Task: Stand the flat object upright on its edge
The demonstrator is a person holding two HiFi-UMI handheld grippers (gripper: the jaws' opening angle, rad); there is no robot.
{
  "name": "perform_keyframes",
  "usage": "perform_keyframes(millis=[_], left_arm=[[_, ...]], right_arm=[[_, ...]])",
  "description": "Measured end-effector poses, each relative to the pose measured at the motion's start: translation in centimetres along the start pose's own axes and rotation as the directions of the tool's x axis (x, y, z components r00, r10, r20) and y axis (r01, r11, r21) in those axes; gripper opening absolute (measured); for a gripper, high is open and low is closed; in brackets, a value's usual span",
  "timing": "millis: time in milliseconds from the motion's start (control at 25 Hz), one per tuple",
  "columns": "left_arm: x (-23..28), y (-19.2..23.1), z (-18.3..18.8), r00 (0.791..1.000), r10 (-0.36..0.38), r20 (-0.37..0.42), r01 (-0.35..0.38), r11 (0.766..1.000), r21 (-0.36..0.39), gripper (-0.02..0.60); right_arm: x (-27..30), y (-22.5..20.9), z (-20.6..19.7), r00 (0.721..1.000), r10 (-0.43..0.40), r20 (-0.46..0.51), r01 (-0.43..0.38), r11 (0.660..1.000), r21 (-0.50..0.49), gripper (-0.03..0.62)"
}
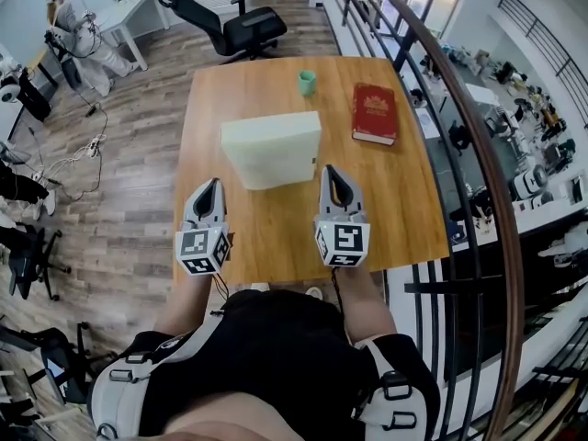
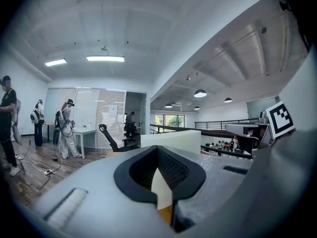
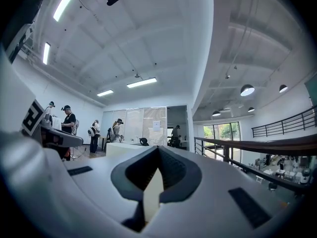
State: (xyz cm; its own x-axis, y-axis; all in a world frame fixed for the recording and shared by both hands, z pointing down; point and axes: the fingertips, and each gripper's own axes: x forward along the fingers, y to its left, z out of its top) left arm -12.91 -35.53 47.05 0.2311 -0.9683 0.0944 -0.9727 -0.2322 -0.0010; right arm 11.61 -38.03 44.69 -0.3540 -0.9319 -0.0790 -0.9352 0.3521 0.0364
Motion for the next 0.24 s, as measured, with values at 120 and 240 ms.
perform_keyframes(millis=[120,240], left_arm=[[0.04,-0.19,-0.13,1.000,-0.006,-0.005,0.006,1.000,0.001,0.005],[-0.02,-0.37,-0.18,1.000,-0.017,-0.007,0.017,1.000,-0.002,0.005]], right_arm=[[0.05,0.00,-0.03,1.000,0.002,-0.001,-0.002,1.000,0.004,0.005],[0.03,0.19,-0.17,1.000,0.005,-0.007,-0.005,1.000,-0.003,0.005]])
